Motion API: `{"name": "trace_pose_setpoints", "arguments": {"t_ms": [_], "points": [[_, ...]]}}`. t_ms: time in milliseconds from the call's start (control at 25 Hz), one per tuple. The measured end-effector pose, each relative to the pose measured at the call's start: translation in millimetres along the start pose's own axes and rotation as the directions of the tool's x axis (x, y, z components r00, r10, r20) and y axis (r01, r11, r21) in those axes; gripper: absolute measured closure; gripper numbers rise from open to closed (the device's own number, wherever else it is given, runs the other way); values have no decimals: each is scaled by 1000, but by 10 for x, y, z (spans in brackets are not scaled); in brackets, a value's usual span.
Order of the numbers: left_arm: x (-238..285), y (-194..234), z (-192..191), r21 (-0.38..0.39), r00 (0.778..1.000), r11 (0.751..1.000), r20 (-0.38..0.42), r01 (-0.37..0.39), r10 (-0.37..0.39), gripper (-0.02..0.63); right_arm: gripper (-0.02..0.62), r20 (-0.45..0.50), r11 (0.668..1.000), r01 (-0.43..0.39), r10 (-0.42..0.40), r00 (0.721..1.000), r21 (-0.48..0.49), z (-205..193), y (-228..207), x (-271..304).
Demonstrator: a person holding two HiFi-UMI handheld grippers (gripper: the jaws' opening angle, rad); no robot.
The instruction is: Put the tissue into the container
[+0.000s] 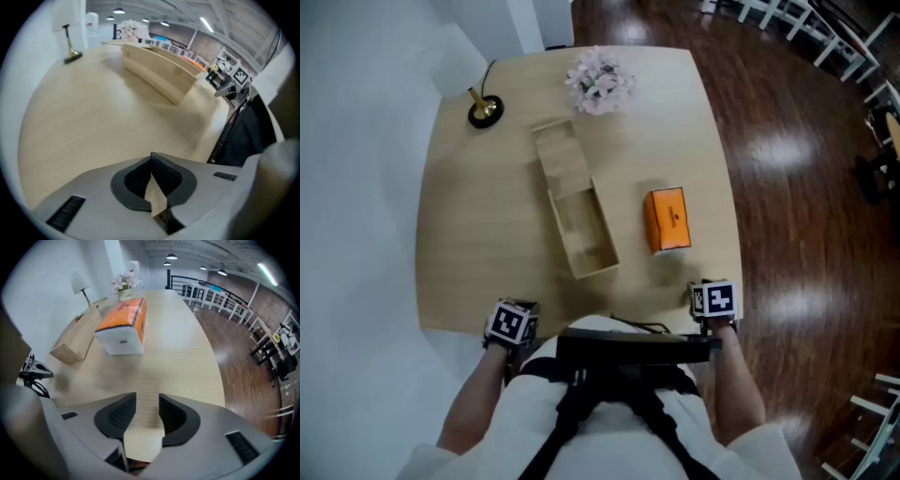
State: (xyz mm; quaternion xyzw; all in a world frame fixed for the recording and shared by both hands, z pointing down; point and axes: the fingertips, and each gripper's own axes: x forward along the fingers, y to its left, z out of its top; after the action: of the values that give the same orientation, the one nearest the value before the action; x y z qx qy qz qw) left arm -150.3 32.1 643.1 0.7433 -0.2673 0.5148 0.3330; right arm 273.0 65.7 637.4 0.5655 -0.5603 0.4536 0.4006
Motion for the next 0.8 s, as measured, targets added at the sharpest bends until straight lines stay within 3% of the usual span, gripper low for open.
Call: {"name": "trace_pose_setpoints", "arguments": {"t_ms": [120,200,320,600,800], "points": [[-153,97,188,-134,983,991,181,-7,31,614,386,84,998,-46,43,996,40,264,-12,-109],[-293,117,362,-191,954,981,296,10,48,614,342,142,994,-84,74,987,65,489,-1,-201],[-529,87,667,-212,905,976,422,42,53,614,325,237,990,-119,97,967,81,876,46,-351],[-910,-164,1106,-165,838,981,546,102,5,614,227,330,979,-201,178,927,35,1586,347,-460],[-1035,-281,1156,-155,817,978,577,139,-24,612,206,275,973,-232,222,935,2,1785,540,-240]]}}
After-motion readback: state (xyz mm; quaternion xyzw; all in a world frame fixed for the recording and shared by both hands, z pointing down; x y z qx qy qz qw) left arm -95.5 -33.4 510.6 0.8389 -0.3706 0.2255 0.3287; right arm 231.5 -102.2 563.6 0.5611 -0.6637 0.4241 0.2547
